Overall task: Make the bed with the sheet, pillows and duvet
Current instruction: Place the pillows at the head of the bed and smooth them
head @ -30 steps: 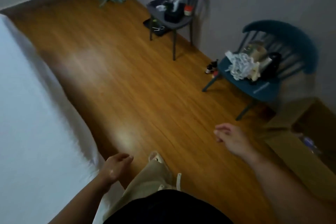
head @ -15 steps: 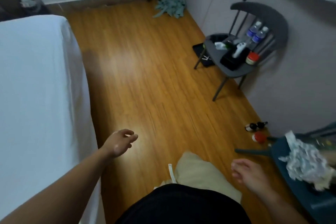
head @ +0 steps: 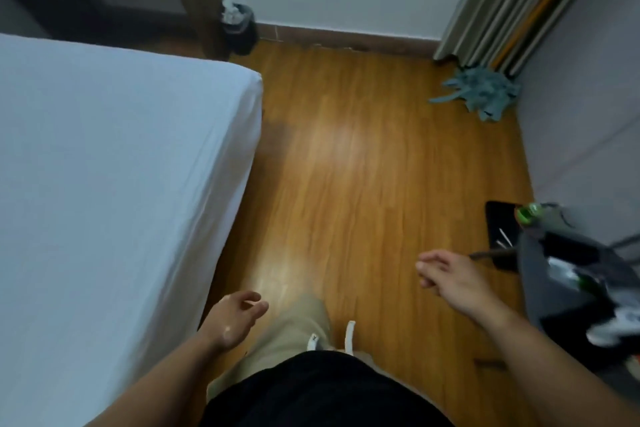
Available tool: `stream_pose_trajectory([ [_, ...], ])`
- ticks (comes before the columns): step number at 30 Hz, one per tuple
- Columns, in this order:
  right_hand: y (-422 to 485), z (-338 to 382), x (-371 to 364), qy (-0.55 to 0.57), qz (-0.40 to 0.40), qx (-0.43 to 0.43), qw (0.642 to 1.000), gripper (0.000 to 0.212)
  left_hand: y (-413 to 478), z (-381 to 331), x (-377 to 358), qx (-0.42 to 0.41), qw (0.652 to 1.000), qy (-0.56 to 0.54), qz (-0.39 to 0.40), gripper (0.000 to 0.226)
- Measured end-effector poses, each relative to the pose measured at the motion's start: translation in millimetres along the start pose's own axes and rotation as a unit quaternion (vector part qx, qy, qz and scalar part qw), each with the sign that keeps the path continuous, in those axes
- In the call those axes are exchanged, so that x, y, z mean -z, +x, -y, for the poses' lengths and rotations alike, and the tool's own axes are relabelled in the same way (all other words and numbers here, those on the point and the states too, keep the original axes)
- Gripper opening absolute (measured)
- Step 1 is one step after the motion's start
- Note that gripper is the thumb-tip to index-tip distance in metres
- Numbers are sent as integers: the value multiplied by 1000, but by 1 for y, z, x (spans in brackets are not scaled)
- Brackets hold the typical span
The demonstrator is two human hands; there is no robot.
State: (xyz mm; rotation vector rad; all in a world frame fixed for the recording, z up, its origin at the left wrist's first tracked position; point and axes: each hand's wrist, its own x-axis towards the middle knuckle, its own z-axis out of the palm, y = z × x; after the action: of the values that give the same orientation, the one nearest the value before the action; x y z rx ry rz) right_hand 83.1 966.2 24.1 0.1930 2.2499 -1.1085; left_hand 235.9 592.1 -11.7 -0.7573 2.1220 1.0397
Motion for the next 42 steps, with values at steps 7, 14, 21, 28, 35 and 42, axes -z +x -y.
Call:
stream_pose_trajectory([
  [7,177,87,56,29,-3,-27,999,12,159,-109,66,46,997,-61,24,45],
  [14,308,148,96,90,-44,-133,986,10,314,-285,209,-43,998,42,22,48],
  [21,506,251,139,84,-21,-132,987,12,459,-410,332,-65,997,-13,-31,43],
  [28,732,464,184,-94,96,-2,991,7,533,-441,414,88,982,-158,-61,34],
  [35,903,674,160,-260,131,154,944,14,614,-440,496,172,926,-308,-132,24],
  [42,990,792,65,-299,165,137,930,16,704,-411,626,201,885,-397,-140,22],
])
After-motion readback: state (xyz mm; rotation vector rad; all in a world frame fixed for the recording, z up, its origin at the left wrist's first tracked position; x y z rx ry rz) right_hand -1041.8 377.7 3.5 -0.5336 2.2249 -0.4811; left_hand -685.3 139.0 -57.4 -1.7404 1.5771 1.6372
